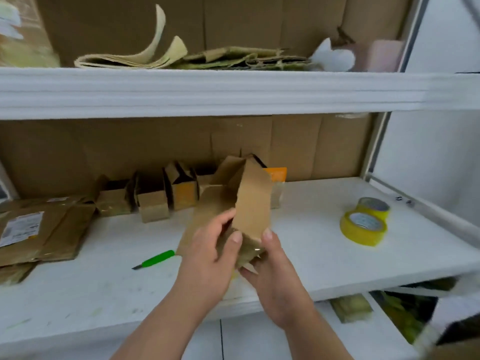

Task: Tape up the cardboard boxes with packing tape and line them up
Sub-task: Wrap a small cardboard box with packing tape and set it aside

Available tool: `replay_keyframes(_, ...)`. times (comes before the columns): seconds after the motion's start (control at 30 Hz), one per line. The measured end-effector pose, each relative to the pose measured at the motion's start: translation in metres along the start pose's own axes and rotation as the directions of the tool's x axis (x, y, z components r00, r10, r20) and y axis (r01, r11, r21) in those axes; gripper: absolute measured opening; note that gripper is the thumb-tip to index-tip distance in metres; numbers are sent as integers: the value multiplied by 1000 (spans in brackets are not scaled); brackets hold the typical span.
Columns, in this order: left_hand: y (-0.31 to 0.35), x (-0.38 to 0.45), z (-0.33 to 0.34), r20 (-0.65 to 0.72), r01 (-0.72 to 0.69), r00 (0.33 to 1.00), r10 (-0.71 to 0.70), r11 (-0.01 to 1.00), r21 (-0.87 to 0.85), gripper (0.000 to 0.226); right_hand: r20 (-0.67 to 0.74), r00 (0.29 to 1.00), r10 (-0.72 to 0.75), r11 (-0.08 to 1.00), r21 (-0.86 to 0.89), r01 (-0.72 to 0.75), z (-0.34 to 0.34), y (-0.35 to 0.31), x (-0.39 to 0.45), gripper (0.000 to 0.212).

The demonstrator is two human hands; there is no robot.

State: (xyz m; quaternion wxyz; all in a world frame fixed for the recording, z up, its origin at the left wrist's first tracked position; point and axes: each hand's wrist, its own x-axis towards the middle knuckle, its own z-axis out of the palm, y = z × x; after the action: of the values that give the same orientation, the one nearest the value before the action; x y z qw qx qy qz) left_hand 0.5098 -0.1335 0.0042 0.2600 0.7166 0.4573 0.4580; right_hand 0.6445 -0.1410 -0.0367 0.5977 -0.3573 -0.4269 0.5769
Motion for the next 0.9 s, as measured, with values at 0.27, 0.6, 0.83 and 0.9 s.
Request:
replay_keyframes(0.27,37,0,82,266,-223,939,216,975,-4,48,-316,949,-5,992,121,46,-92,-20,-30,65)
replay_keyframes(0.6,-1,43,116,-97,177,983,-153,926,332,81,-527,845,91,986,165,-3,-149,-1,-6,45)
replay_keyframes(0.83,-38,57,155,314,598,787,-531,783,-172,51,-692,697,-186,735,-569,-369,-172,5,30,65)
replay_keyframes(0.9,-38,67,163,310,529,826,-470,836,-142,40,-639,713,-289,564,-715,-413,-176,8,32,73)
